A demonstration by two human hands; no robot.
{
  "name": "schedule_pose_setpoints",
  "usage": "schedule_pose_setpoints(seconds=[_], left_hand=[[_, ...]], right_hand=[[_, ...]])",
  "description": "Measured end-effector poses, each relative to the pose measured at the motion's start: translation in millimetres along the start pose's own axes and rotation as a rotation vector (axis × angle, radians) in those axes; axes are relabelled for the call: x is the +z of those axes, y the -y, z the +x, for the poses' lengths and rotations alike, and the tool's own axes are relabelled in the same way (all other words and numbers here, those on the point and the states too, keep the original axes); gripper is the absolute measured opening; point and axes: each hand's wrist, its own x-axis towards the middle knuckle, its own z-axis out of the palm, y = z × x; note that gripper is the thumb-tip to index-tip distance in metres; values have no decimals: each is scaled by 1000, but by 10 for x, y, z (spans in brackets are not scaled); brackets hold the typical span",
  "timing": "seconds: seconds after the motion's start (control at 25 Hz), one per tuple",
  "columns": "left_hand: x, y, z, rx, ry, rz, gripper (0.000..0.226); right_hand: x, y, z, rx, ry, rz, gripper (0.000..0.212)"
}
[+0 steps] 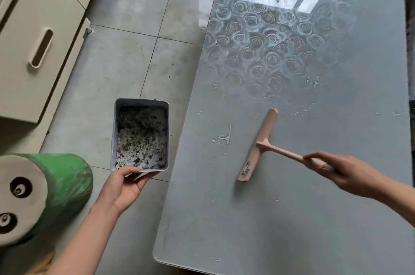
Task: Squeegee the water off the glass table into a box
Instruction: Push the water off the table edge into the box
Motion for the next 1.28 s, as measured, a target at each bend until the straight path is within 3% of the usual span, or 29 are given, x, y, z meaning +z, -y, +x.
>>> schedule_pose_setpoints(seconds=[0.28, 0.52, 0.68, 0.84, 1.08, 1.28], left_hand=[[-207, -7, 787, -123, -27, 56, 22], [-140, 36, 1008, -152, 35, 169, 26], [-105, 15, 994, -153, 45, 170, 27], [-90, -18, 1000, -160, 38, 180, 26], [-103, -3, 993, -132, 43, 165, 30], [-124, 25, 1005, -146, 39, 161, 24]], right_hand=[[223, 729, 493, -188, -7, -85, 35], [-26, 704, 206, -68, -61, -33, 31], [293, 1418, 631, -137, -12, 40, 32], [275, 1809, 915, -245, -112, -83, 34], [81, 1482, 407, -16, -44, -89, 37], [287, 2180, 841, -180, -160, -106, 32]])
